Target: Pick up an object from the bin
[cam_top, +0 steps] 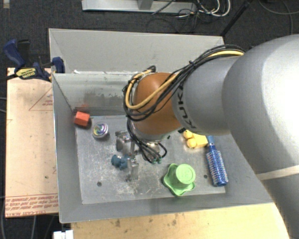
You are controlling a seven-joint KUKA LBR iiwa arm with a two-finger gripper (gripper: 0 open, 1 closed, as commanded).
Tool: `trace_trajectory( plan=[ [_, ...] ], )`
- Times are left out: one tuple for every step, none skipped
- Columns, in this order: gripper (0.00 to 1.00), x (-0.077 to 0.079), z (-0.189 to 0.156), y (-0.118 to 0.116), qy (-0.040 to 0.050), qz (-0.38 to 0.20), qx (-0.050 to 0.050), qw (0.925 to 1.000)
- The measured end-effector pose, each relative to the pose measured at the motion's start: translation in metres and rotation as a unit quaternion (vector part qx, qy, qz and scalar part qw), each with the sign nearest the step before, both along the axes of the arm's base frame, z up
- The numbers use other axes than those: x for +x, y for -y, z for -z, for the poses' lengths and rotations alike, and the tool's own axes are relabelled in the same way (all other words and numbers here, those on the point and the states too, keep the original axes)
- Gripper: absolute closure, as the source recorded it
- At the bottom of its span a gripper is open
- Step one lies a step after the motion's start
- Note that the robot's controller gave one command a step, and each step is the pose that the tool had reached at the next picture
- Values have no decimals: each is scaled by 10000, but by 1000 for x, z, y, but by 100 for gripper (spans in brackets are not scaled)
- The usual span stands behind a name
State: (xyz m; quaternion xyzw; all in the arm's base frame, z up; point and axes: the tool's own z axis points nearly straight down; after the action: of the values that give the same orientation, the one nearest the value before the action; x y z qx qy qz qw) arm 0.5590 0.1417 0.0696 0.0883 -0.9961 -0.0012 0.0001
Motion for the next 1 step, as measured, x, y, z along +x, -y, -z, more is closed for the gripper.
trace_trajectory(
  plan=[
    [100,1,-1,1,9,13,-2,10000]
  ],
)
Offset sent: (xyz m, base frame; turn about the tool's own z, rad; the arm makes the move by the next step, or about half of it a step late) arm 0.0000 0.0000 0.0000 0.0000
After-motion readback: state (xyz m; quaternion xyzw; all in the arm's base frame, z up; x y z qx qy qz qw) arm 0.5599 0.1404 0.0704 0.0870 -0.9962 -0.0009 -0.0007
